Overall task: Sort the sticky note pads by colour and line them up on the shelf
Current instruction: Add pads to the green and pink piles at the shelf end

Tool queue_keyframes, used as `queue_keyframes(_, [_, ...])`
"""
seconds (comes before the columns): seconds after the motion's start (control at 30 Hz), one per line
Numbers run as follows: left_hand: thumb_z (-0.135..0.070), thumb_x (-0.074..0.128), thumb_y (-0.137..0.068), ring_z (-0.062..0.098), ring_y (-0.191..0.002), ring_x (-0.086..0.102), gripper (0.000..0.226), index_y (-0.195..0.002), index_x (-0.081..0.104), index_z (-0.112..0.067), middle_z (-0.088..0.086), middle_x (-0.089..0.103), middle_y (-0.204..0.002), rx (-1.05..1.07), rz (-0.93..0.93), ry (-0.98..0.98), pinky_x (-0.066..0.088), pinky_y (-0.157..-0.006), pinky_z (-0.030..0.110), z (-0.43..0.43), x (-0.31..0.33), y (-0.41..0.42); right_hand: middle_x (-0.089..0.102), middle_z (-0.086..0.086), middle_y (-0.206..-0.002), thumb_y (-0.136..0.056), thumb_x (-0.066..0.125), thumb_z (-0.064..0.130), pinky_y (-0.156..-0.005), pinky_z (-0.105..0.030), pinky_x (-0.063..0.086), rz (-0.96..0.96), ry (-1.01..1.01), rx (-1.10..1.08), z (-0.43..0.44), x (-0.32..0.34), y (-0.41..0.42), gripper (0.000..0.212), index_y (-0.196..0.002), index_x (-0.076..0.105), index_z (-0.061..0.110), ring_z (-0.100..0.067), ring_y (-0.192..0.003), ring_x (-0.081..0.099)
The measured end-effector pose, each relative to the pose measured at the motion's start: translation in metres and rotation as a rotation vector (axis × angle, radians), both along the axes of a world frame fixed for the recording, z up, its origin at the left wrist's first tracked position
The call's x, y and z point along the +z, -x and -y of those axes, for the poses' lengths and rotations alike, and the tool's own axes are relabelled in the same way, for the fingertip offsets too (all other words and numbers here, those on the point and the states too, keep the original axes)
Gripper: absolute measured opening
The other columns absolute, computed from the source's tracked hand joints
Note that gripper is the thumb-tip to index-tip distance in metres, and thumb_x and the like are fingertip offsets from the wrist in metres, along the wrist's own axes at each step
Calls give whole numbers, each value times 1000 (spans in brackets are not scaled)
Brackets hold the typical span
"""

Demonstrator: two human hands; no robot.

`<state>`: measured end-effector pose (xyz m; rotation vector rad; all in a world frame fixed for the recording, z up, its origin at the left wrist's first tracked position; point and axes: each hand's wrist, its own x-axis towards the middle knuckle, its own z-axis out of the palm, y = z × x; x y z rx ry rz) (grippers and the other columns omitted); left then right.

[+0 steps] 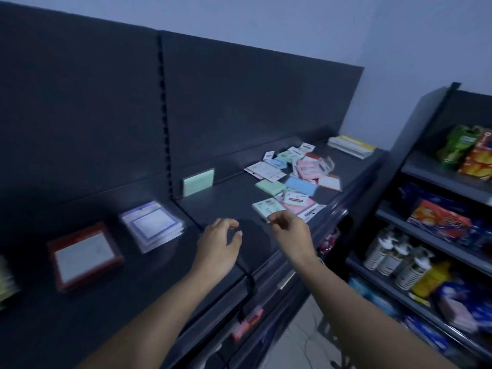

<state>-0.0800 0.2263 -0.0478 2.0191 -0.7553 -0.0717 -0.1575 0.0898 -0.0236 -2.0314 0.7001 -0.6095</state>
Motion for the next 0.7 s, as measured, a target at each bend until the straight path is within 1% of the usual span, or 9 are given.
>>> queue_keyframes(0.07, [-21, 50, -94, 17, -115, 49, 25, -116, 59, -12, -1, 56, -116, -13, -11, -35, 38, -101, 36, 37, -2, 4, 62, 5, -84, -89, 52, 4, -61, -11, 39, 7, 2, -22, 35, -1, 8, 16, -89, 61, 17, -10, -79, 57])
queue_keyframes(0.13, [-20, 51, -94, 20, -115, 49, 24, -115, 60, -11, 2, 57, -118, -5, -19, -61, 38, -101, 38, 73, -2, 8, 62, 7, -80, -88, 54, 4, -59, -7, 38, 14, 10, -32, 70, 0, 13, 15, -88, 62, 17, -8, -75, 56])
queue_keyframes(0.2, [-18, 51, -93, 22, -115, 48, 24, -113, 60, -10, 4, 57, -119, 5, -22, -88, 37, -100, 40, 107, -2, 10, 61, 8, -78, -88, 56, 6, -58, -7, 38, 11, 22, -27, 102, -1, 14, 14, -87, 62, 18, -5, -72, 55])
queue_keyframes(0.33, [-16, 51, -92, 24, -117, 46, 24, -114, 60, -9, 5, 56, -123, 71, -35, -116, 36, -100, 39, 158, -4, 5, 60, 11, -78, -89, 57, 7, -58, -3, 39, 10, 31, 34, 153, -4, 13, 14, -87, 63, 19, 2, -72, 54])
queue_keyframes(0.43, [-15, 49, -93, 24, -120, 44, 25, -116, 59, -11, 5, 54, -126, 141, -68, -129, 34, -102, 40, 182, -7, -3, 59, 10, -81, -89, 56, 7, -59, -2, 39, 12, 42, 65, 185, -8, 5, 12, -93, 64, 15, 1, -74, 53])
queue_keyframes(0.5, [-12, 46, -93, 24, -121, 43, 26, -116, 59, -12, 5, 53, -126, 168, -100, -124, 33, -103, 42, 189, -10, -10, 60, 6, -86, -89, 57, 6, -60, -5, 39, -9, 31, 70, 201, -13, -4, 13, -97, 64, 13, -5, -78, 55])
queue_keyframes(0.57, [-11, 43, -94, 22, -119, 43, 25, -113, 59, -13, 3, 54, -124, 178, -115, -122, 34, -103, 42, 192, -14, -18, 60, 1, -97, -88, 59, 6, -66, -8, 39, -60, 36, 75, 210, -21, -14, 19, -106, 62, 12, -11, -89, 55])
queue_keyframes(0.63, [-11, 43, -94, 22, -117, 45, 23, -110, 60, -12, 2, 55, -121, 183, -113, -135, 34, -102, 42, 196, -17, -32, 58, -2, -110, -86, 62, 7, -82, -17, 45, -133, 103, 88, 218, -29, -26, 32, -118, 59, 10, -13, -101, 53])
queue_keyframes(0.7, [-13, 46, -94, 23, -118, 47, 22, -111, 60, -12, 3, 56, -121, 178, -123, -153, 35, -103, 42, 203, -18, -49, 55, -4, -120, -83, 66, 10, -99, -30, 42, -211, 205, 100, 225, -35, -39, 44, -126, 54, 12, -18, -113, 47])
